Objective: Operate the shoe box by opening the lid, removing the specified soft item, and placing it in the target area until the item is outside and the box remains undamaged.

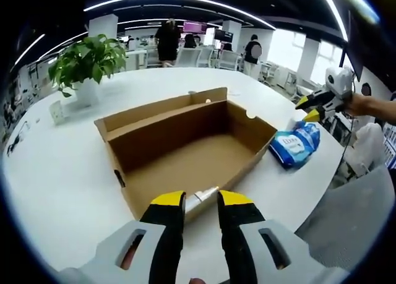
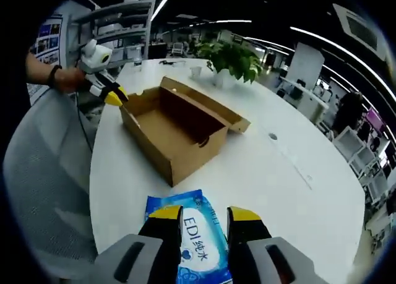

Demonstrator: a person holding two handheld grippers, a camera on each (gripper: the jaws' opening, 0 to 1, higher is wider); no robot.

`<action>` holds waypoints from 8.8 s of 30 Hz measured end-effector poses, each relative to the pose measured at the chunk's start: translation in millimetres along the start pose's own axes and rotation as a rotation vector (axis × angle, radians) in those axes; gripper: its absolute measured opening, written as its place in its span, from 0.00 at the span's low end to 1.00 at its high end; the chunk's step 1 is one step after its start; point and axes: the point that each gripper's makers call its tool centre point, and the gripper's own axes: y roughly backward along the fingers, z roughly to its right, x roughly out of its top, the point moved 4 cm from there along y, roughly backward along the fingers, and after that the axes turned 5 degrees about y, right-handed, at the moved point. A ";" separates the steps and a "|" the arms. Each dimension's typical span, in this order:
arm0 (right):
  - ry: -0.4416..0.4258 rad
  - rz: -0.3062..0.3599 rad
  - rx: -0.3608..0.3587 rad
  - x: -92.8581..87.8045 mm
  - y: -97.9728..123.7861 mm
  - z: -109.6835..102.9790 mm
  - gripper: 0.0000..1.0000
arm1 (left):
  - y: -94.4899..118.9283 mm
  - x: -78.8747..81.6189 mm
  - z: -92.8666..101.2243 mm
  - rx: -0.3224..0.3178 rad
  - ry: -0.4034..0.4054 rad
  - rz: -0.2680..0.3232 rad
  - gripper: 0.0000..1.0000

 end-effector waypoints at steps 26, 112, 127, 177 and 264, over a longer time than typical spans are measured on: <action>-0.490 0.223 -0.084 12.8 -22.4 -74.5 0.30 | -18.4 22.4 -21.5 0.001 -0.392 -0.189 0.22; -0.488 0.263 0.079 47.1 -41.9 -113.4 0.30 | -42.9 42.1 51.7 -0.275 -0.918 -0.158 0.20; -0.702 0.403 0.174 63.4 -34.3 -108.0 0.33 | -32.8 37.2 111.7 -0.347 -1.168 -0.049 0.20; -0.950 0.438 0.225 37.9 -6.9 -107.3 0.17 | -17.5 24.8 124.7 -0.344 -0.834 -0.001 0.28; 0.430 -0.518 0.317 -54.1 -13.2 78.4 0.18 | -17.9 24.9 43.2 -0.132 -0.092 0.125 0.35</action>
